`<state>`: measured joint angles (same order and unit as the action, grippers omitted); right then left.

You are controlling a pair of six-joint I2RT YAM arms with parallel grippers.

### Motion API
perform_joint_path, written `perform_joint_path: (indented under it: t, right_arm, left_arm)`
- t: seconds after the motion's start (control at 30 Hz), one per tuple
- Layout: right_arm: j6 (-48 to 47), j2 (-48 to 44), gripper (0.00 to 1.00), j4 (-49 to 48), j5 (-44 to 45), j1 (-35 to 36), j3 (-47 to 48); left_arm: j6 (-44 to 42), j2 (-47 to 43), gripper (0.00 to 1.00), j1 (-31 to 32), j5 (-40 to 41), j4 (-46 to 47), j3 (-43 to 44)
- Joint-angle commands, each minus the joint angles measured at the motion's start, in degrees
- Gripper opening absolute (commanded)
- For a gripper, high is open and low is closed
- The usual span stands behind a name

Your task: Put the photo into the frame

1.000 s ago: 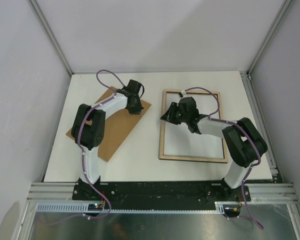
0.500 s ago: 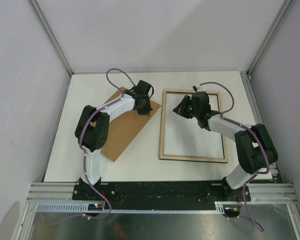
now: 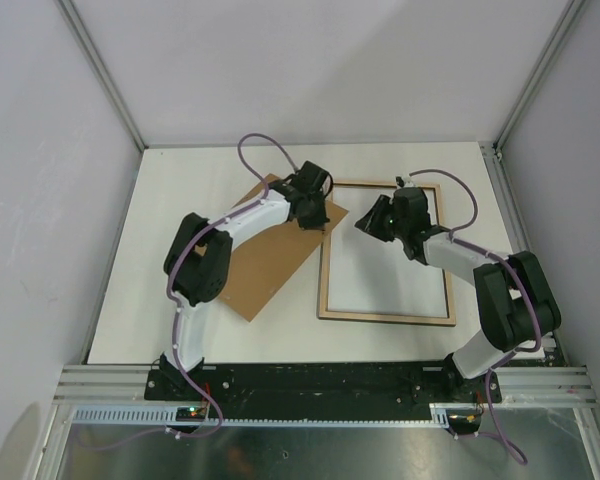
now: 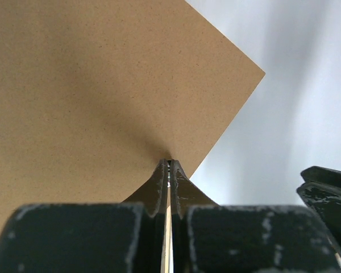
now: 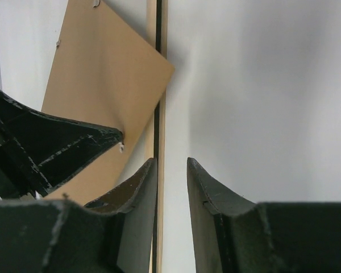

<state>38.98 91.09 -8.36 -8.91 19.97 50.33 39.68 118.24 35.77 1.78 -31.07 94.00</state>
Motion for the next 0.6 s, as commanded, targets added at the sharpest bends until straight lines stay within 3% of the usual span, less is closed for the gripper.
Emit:
perform_joint_path:
  t: [0.0,0.57]
  right_arm:
    - [-0.2,-2.3,0.33,-1.9,-0.9,-0.9,-1.1]
    - [-0.6,-3.6,0.4,-2.7,-2.4,-3.2,-5.0]
  left_arm:
    - [1.8,1.8,0.0,2.9,-1.3,1.0,4.2]
    - [1.3,6.4,0.02,8.0,-4.6,1.0,8.6]
